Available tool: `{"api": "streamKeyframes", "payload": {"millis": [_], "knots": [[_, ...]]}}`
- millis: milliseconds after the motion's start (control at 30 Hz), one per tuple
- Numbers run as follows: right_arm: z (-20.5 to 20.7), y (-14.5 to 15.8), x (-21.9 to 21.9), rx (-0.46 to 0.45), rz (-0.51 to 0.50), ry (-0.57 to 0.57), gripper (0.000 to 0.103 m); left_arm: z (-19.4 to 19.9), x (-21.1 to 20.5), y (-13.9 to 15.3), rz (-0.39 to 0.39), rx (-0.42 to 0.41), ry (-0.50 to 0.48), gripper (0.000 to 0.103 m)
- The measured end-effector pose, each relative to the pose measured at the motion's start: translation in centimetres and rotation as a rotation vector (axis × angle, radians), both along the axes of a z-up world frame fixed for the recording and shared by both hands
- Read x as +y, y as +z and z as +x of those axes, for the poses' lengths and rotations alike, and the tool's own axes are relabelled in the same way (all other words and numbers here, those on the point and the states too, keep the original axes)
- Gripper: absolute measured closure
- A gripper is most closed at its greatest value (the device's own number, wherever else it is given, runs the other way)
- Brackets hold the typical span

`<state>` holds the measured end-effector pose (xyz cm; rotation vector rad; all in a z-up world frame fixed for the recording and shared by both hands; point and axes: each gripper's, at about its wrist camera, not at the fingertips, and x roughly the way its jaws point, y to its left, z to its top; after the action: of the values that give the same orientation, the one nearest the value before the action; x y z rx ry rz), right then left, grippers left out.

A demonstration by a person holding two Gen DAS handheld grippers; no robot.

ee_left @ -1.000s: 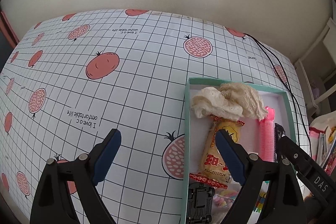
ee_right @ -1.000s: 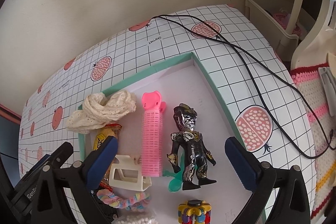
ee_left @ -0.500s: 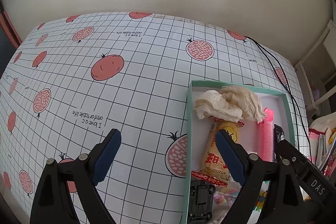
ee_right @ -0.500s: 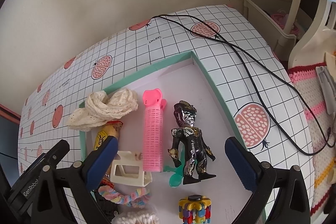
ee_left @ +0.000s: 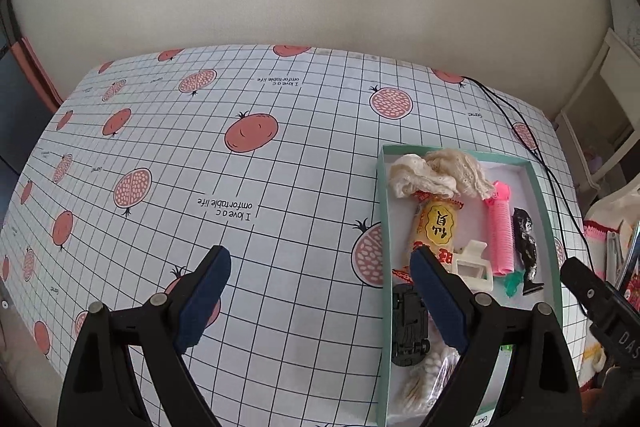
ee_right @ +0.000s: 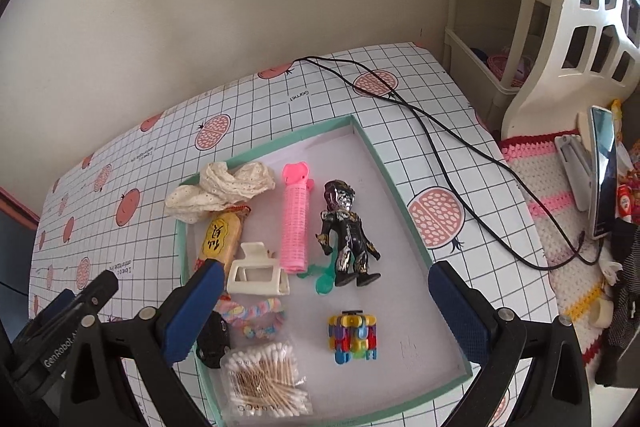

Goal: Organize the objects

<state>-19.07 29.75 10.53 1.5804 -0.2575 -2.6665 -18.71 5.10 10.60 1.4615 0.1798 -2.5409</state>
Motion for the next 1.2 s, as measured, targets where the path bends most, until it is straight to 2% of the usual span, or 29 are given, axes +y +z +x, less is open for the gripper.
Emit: {"api": "streamKeyframes", "payload": {"millis": [133, 233, 433, 667, 833, 1000, 1200], "knots": [[2.2, 0.3, -0.2, 0.015, 0.016, 0.018, 0.000, 2.5, 0.7, 0.9, -0.071, 0.057, -0.058, 0.012], [4.0, 0.7, -0.3, 0.036, 0.033, 0.031, 0.000, 4.0, 0.7, 1.1, -0.093, 0.069, -0.074, 0.012], [7.4, 0.2, 0.1, 0.057, 0.048, 0.041, 0.000, 7.5, 0.2, 1.6, -0.078, 0.112, -0.094, 0.012], [10.0, -1.4, 0.1, 0.049, 0.053, 0.069, 0.000, 11.0, -1.6, -0.3, -0.044, 0.128, -0.079, 0.012], [11.1, -2.4, -0.3, 0.037, 0.046, 0.100, 0.000, 11.7, -1.9, -2.3, -0.031, 0.077, -0.103, 0.012], [12.0, -3.3, -1.4, 0.028, 0.083, 0.159, 0.000, 12.4, -2.2, -4.4, 0.009, 0.029, -0.113, 0.012], [12.8, -4.2, -2.3, 0.017, 0.100, 0.188, 0.000, 12.7, -2.8, -5.8, 0.024, -0.020, -0.074, 0.012]]}}
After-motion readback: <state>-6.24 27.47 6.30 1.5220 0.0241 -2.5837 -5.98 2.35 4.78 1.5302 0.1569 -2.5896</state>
